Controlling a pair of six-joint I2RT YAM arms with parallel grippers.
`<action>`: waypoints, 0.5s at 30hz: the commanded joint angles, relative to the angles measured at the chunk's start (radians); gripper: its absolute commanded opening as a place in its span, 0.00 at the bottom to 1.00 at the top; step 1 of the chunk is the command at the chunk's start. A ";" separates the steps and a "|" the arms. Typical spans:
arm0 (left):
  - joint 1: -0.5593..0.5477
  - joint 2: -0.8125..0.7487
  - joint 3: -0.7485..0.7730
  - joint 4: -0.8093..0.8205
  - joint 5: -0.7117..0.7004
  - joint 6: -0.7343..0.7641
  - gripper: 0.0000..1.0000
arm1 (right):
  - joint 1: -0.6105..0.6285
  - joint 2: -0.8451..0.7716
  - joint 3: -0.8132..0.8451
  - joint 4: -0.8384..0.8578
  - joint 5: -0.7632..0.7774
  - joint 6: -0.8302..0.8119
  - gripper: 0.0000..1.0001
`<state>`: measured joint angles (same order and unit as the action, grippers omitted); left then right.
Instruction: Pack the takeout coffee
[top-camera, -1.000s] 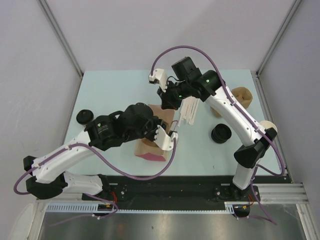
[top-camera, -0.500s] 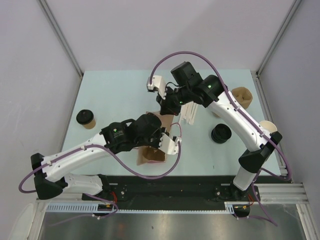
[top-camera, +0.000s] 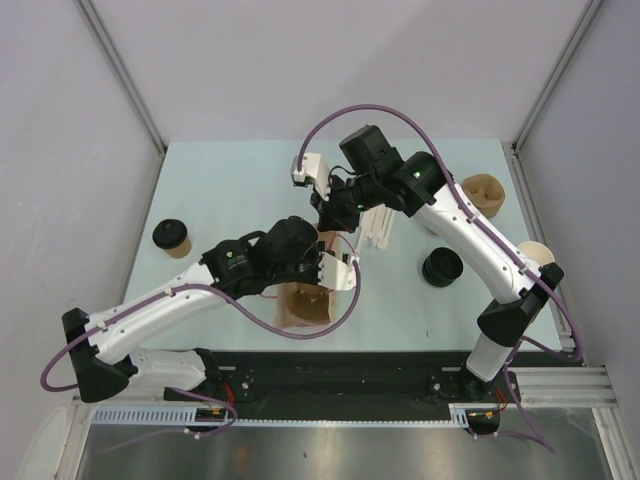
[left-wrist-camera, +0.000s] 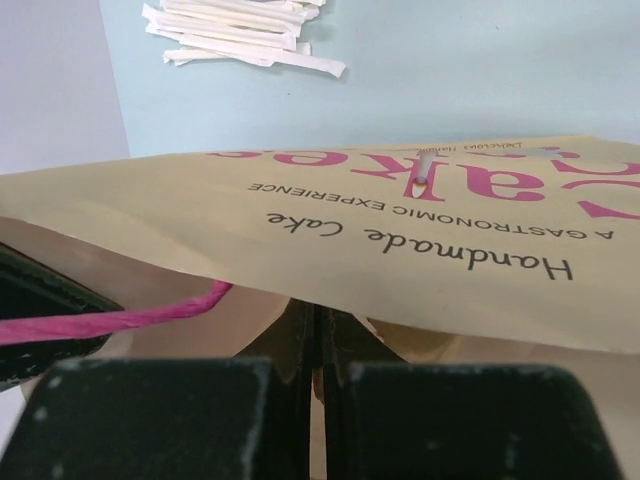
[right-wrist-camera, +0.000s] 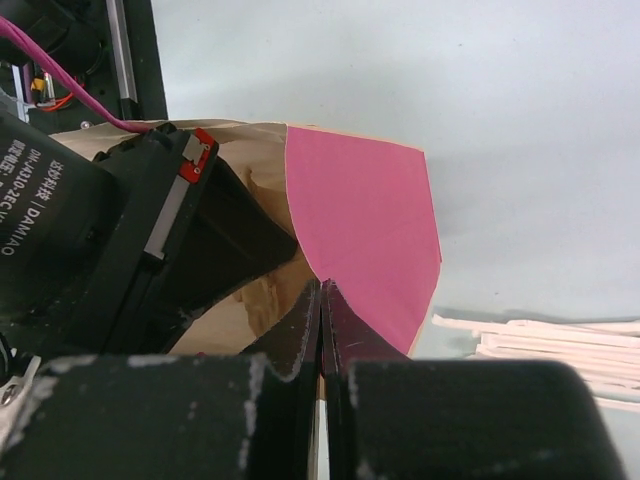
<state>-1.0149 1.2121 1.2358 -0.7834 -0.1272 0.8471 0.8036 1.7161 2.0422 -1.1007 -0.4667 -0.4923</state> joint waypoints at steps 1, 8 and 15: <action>0.018 0.012 -0.010 0.046 0.031 -0.043 0.00 | 0.008 -0.035 -0.008 0.018 -0.046 -0.017 0.00; 0.056 0.056 0.007 -0.006 0.092 -0.037 0.00 | 0.002 -0.033 -0.014 0.027 -0.050 -0.034 0.00; 0.081 0.095 0.027 -0.033 0.083 -0.048 0.00 | -0.032 -0.016 -0.013 0.038 -0.055 -0.025 0.00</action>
<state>-0.9535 1.3041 1.2304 -0.8009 -0.0669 0.8268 0.7929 1.7161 2.0266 -1.0843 -0.4877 -0.5171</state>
